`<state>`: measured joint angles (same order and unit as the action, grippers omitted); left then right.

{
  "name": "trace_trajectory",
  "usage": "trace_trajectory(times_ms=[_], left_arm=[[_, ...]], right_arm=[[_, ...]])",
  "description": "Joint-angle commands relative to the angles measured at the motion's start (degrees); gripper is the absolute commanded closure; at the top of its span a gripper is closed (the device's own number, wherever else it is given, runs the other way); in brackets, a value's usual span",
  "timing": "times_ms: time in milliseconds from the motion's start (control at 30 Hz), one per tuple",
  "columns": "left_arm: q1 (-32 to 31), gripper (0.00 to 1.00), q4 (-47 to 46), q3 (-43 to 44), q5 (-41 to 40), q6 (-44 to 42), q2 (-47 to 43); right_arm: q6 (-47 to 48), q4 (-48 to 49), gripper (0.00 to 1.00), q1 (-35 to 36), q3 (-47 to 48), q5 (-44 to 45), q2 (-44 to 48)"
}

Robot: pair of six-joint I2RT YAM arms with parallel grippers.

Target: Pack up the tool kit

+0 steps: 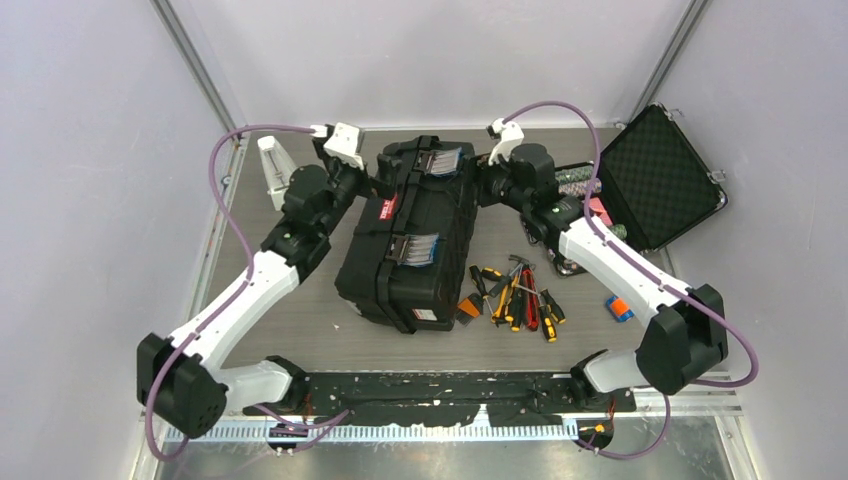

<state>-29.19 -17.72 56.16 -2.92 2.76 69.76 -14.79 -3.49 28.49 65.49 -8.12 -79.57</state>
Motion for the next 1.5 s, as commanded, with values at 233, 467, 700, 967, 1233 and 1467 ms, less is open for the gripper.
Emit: trace_trajectory(times_ms=[233,467,700,967,1233,1467], left_arm=[[2.26,0.01,34.21,6.28,-0.19,10.18,-2.64],[2.65,0.00,37.99,10.47,2.42,12.24,1.53],[2.67,0.01,39.34,13.65,4.80,14.38,3.98],[2.65,0.00,41.60,17.49,6.27,14.99,7.10],[0.28,0.00,47.15,21.71,-0.92,11.04,10.30],[-2.07,0.00,50.45,23.97,-5.22,8.22,12.79]], right_arm=[[-10.60,-1.13,0.19,1.68,-4.39,-2.40,-2.71],[-13.00,2.25,0.28,-0.34,-10.20,-3.68,-2.36],[-13.76,3.19,0.32,-2.56,-14.31,-5.10,-2.03],[-13.66,5.86,0.33,-3.77,-16.95,-6.20,-2.34],[-13.26,5.86,0.33,-5.21,-18.84,-5.68,-3.06],[-13.61,5.77,0.34,-7.21,-21.50,-5.35,-4.28]])
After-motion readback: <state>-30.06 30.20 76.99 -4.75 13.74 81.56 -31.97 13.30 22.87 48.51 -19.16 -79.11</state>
